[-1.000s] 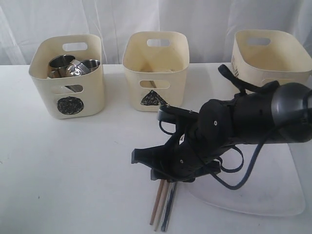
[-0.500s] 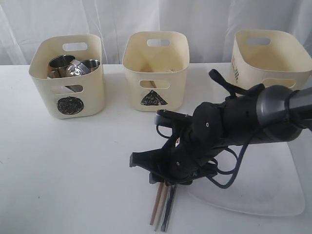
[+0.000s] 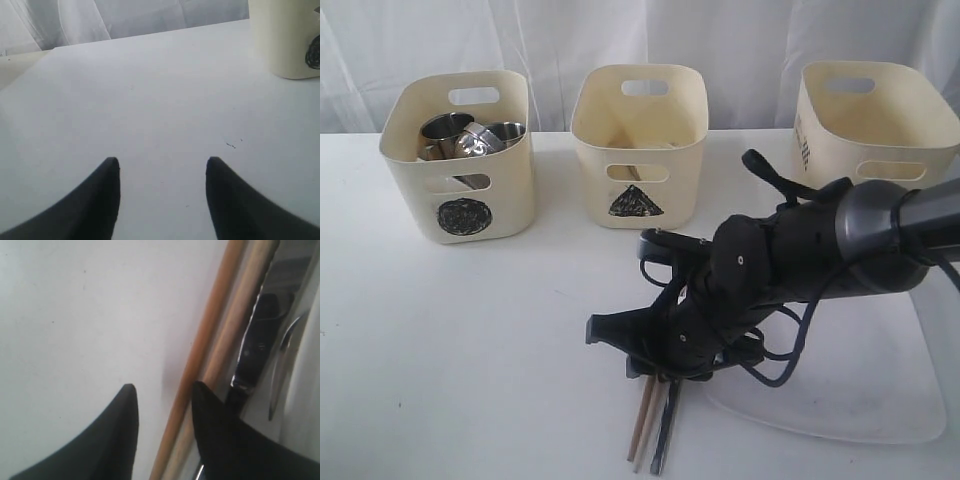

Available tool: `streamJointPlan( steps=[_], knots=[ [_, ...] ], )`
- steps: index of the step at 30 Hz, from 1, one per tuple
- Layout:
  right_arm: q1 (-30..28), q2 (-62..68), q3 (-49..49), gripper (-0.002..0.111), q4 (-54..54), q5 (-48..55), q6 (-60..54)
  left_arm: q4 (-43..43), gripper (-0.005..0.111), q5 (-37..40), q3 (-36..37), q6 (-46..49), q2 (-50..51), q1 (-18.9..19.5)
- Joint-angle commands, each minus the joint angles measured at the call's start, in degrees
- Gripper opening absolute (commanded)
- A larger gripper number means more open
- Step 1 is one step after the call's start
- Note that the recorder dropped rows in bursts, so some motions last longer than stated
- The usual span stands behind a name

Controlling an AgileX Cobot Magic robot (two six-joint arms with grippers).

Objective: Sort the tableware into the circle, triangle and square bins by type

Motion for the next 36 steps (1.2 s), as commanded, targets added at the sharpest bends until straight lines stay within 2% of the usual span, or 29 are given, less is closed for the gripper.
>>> streamJointPlan(
  steps=[1,18,36],
  knots=[
    [0.2,1.4,-0.2,0.035,0.2,-0.4,-0.6,-0.6,0.056,-0.2,0.2,0.0,-0.3,0.1],
    [0.2,1.8,-0.4,0.035,0.6,5.7,-0.4,-0.6,0.056,-0.2,0.2,0.0,-0.3,0.1],
    [0.4,-2.5,-2.2,0.035,1.0,2.5,-1.7,-0.6,0.056,-0.2,0.2,0.0,-0.3,0.1]
  ],
)
